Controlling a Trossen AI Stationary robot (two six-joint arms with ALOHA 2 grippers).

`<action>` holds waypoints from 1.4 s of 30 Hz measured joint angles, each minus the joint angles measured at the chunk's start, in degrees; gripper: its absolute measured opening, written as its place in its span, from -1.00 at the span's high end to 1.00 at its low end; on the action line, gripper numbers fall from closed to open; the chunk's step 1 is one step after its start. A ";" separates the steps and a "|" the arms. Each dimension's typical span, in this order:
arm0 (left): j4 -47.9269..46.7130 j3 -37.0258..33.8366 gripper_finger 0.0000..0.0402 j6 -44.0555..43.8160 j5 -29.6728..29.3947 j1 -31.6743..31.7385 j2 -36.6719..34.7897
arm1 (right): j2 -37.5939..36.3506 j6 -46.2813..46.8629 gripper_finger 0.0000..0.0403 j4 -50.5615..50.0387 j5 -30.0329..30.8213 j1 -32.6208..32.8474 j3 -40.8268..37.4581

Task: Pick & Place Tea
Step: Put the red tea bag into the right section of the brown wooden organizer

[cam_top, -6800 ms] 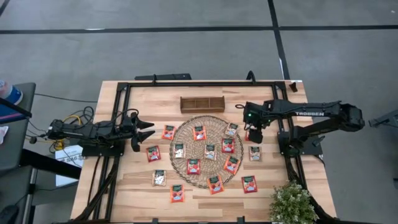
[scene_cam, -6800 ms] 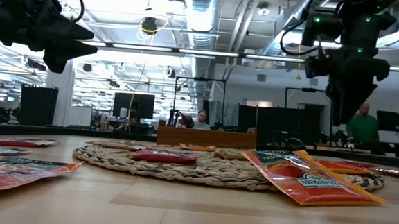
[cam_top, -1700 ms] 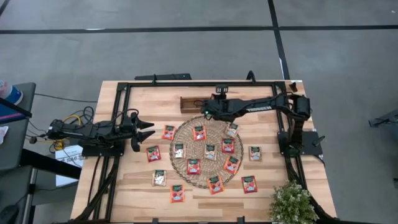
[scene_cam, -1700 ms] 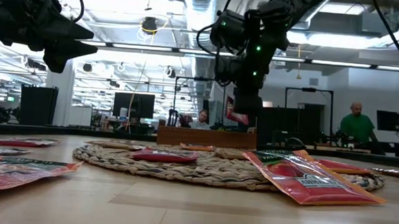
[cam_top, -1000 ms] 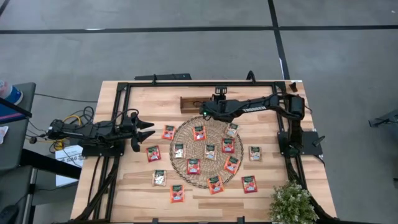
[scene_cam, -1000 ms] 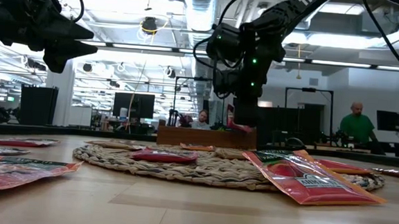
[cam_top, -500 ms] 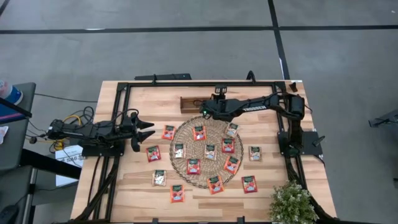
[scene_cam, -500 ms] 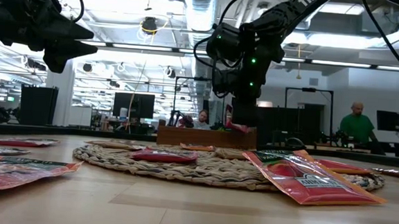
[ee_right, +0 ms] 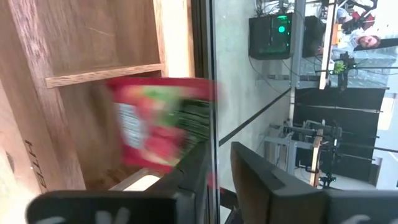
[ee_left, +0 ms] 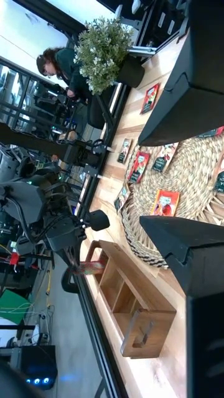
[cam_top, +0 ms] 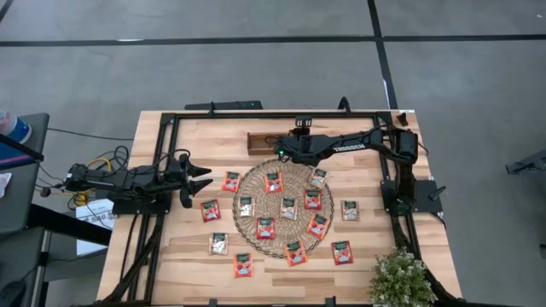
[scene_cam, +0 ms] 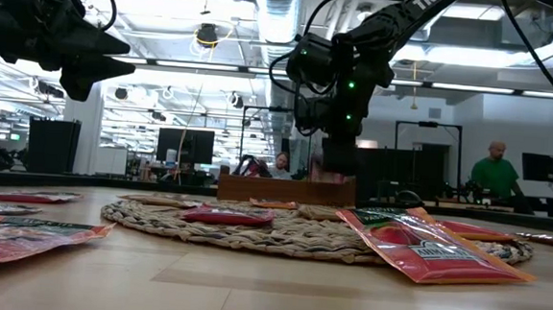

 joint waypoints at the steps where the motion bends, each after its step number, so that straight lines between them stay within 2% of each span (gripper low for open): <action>1: 0.00 0.00 0.08 0.00 0.00 0.00 0.00 | 0.00 0.00 0.64 0.00 0.00 0.00 0.00; 7: 0.00 0.02 0.08 -0.15 0.00 0.00 0.00 | -0.02 -0.03 0.57 -0.01 1.34 0.00 0.00; 12: 0.00 0.02 0.08 -0.33 0.01 0.02 0.00 | -0.02 -3.11 0.57 -1.34 8.94 0.60 0.70; 16: 0.00 0.02 0.08 -0.33 0.00 0.02 0.00 | -0.18 -3.90 0.57 -9.34 13.92 2.03 4.13; 19: 0.02 0.02 0.08 -0.31 0.00 0.02 0.00 | -1.23 2.01 0.57 -20.43 12.56 3.41 7.34; 22: 0.01 0.02 0.08 -0.31 0.00 0.01 0.00 | -4.13 12.10 0.57 -33.86 5.03 4.51 9.97; 25: 0.02 0.02 0.08 -0.28 0.00 0.00 0.00 | -8.40 20.44 0.57 -43.26 -8.66 4.77 10.72; 29: 0.02 0.02 0.08 -0.22 0.00 0.00 0.00 | -15.25 26.25 0.57 -51.63 -27.46 4.61 10.73; 32: 0.02 0.01 0.08 0.07 0.00 0.01 0.01 | -20.02 28.41 0.57 -54.24 -38.59 5.00 10.71; 35: 0.00 0.01 0.08 0.07 0.01 0.01 0.00 | -24.47 28.82 0.57 -56.31 -44.86 5.78 10.71; 42: 0.02 0.02 0.08 0.04 0.13 0.02 0.00 | -32.00 33.28 0.57 -58.86 -50.71 11.06 10.71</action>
